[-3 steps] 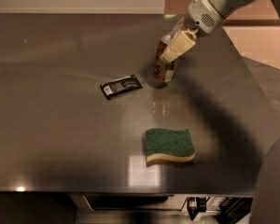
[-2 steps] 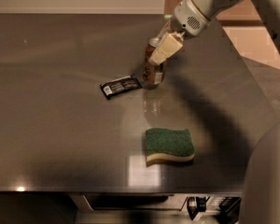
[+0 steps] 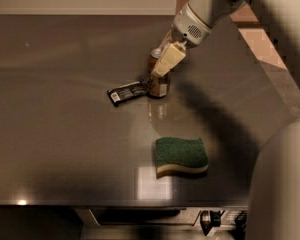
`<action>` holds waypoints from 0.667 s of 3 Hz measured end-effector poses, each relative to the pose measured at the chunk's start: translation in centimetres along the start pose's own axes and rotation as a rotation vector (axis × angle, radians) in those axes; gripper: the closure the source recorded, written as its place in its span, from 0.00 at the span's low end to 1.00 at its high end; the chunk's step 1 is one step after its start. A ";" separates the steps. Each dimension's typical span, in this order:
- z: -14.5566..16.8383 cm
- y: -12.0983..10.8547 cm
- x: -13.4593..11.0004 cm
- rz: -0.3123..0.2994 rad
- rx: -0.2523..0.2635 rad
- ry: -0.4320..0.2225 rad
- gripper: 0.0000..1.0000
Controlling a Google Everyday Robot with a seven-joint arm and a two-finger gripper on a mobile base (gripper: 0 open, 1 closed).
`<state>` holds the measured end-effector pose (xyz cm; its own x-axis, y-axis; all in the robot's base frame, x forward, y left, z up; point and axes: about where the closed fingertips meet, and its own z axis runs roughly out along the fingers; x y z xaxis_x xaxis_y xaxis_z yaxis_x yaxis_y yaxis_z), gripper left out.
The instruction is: Move orange can near rxbar chocolate
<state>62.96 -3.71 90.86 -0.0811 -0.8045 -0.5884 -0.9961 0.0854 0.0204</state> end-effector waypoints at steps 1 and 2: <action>0.6 0.2 0.0 -0.020 0.004 0.009 0.84; 0.9 0.4 0.1 -0.040 0.003 0.011 0.60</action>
Offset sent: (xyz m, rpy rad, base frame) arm -0.0114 0.0013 -0.0072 -0.0207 -0.0369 0.0512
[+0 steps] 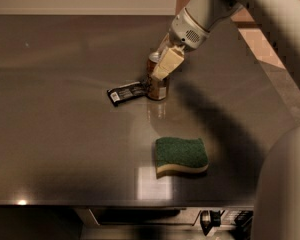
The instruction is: Move orange can near rxbar chocolate
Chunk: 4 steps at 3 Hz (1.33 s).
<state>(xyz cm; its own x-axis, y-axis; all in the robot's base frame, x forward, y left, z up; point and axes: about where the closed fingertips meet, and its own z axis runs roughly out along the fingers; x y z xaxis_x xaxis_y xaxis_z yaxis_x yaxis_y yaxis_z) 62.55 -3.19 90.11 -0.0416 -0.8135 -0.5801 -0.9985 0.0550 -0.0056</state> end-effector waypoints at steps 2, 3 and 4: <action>0.3 0.2 0.2 -0.011 0.007 -0.008 0.13; 0.6 0.1 0.1 -0.011 0.006 -0.010 0.00; 0.6 0.1 0.1 -0.011 0.006 -0.010 0.00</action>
Offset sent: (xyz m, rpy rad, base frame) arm -0.0024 -0.0019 -0.0012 0.0052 -0.0113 0.0037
